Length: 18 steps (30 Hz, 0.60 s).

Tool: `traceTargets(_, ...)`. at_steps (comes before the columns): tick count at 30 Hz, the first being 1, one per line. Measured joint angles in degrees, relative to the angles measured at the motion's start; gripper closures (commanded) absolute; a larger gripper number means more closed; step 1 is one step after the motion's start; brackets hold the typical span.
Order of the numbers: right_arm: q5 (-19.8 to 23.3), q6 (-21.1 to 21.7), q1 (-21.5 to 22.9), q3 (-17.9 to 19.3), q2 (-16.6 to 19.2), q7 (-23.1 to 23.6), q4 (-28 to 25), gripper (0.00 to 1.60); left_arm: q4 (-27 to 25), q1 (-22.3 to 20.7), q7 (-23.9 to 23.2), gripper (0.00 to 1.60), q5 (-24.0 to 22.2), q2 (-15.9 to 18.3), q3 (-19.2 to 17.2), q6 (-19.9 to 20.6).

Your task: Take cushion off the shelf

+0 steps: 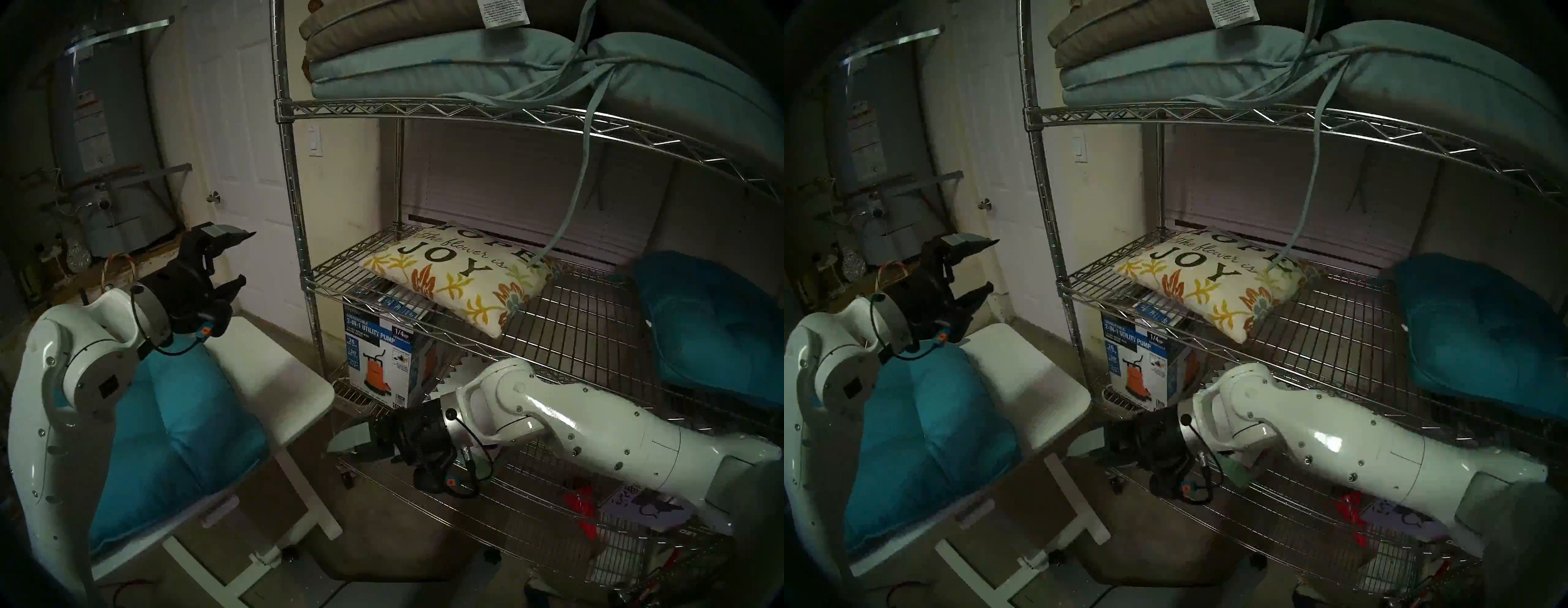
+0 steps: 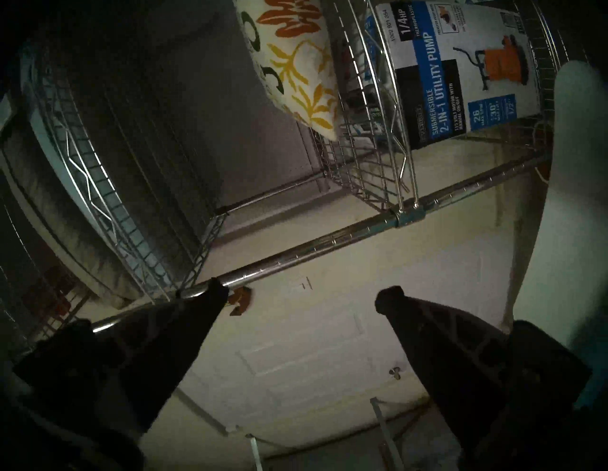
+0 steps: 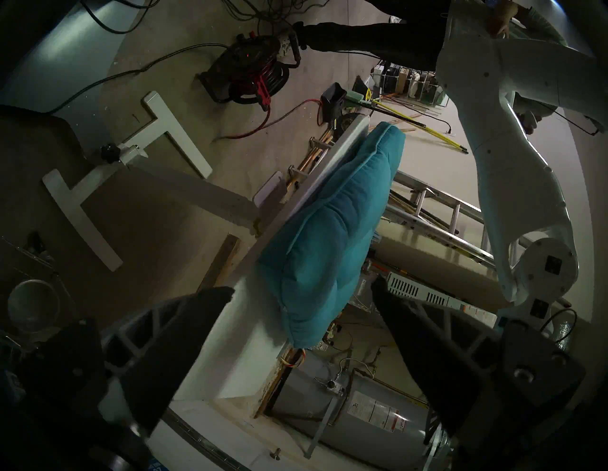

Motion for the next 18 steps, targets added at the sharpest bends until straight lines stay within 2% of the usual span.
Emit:
traceTargets(8,0.0,0.0,0.0,0.0,0.0,0.0,0.0,0.00,-3.6,6.0,-4.0,0.00,-1.3,-5.2,-8.2,-2.1)
traceTargets(18,0.0,-0.2,0.2,0.4,0.8,0.0,-1.2,0.00,-7.0,12.7,-3.3,0.00,-4.6,-11.4,-17.5,-8.3)
